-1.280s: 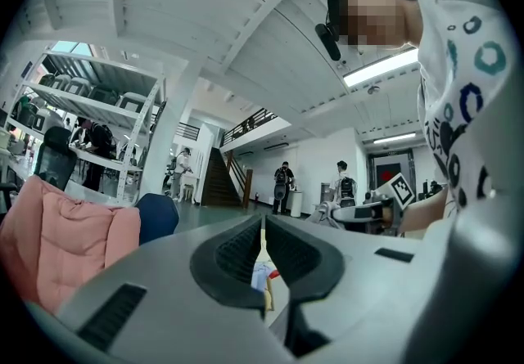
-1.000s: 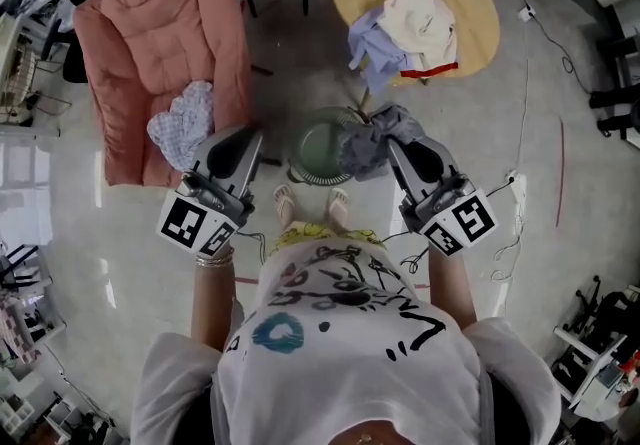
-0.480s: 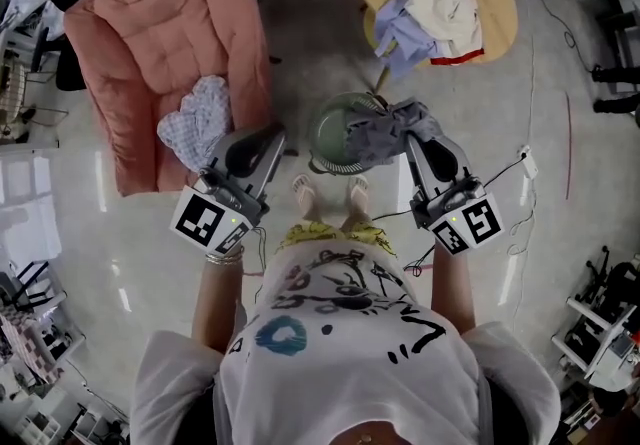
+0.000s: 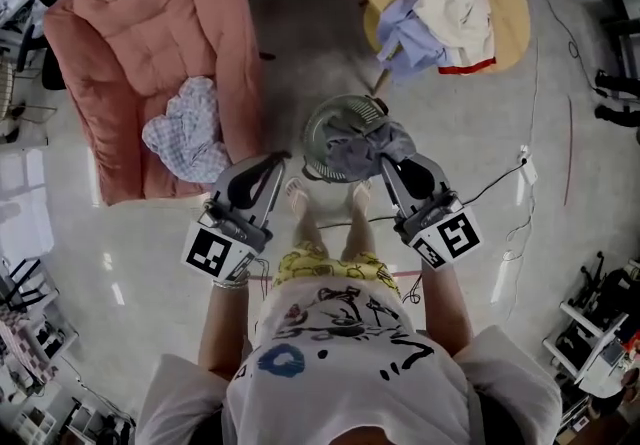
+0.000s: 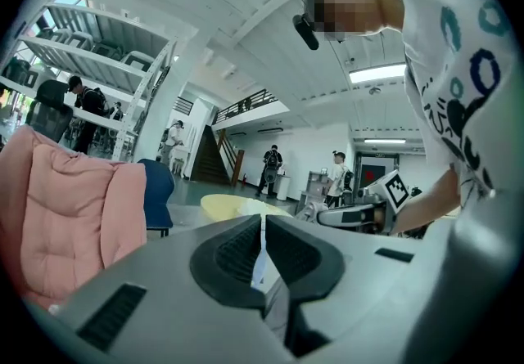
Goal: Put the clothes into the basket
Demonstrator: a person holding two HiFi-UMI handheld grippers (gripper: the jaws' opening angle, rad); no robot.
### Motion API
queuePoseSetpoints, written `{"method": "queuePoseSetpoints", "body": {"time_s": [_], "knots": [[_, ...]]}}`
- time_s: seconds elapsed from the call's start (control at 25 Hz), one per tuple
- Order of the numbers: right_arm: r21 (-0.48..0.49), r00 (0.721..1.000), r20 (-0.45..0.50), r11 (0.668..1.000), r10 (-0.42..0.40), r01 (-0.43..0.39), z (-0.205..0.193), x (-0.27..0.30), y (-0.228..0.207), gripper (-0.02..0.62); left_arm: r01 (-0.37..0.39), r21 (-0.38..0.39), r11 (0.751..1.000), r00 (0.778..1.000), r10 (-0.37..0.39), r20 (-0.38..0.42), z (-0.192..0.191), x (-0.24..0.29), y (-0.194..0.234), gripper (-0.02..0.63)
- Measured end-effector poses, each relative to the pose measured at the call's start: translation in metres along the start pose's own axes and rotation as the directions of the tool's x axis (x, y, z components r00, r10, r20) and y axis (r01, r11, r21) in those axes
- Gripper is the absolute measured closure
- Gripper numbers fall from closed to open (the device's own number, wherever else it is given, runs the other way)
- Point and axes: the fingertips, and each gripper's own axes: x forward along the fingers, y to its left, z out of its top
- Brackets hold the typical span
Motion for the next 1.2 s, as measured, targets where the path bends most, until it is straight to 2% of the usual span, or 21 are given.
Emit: {"method": "queuePoseSetpoints", "body": {"time_s": [0.2, 0.36, 0.56, 0.68, 0.8, 0.96, 1.2], "knots": [[0.003, 0.996, -0.076, 0.999, 0.054, -0.054, -0.050, 0.018, -0.019, 0.550, -0.062, -0.033, 0.998, 0.998, 0.061, -0.020, -0.043, 0.018, 0.011, 0.578], [0.015, 0.980, -0.169, 0.995, 0.101, -0.100, -0.097, 0.026, -0.024, 0.549, -0.130, -0.073, 0.989, 0.991, 0.127, -0.044, -0.077, 0.022, 0.011, 0.578], [0.035, 0.973, -0.212, 0.995, 0.095, -0.090, -0.155, 0.041, -0.044, 0.554, -0.180, -0.115, 0.977, 0.982, 0.173, -0.071, -0.118, 0.032, 0.013, 0.578], [0.008, 0.964, -0.255, 0.997, 0.075, -0.075, -0.188, 0.049, -0.057, 0.560, -0.163, -0.155, 0.974, 0.987, 0.159, -0.036, -0.133, 0.040, 0.011, 0.578], [0.009, 0.956, -0.283, 0.997, 0.073, -0.073, -0.214, 0.051, -0.067, 0.563, -0.173, -0.165, 0.971, 0.984, 0.165, -0.062, -0.153, 0.043, 0.006, 0.578], [0.010, 0.949, -0.310, 0.998, 0.065, -0.065, -0.233, 0.054, -0.077, 0.564, -0.199, -0.161, 0.967, 0.976, 0.182, -0.117, -0.171, 0.044, 0.006, 0.578], [0.040, 0.954, -0.289, 0.997, 0.075, -0.066, -0.221, 0.051, -0.073, 0.565, -0.174, -0.188, 0.967, 0.984, 0.162, -0.079, -0.154, 0.047, 0.000, 0.578]]}}
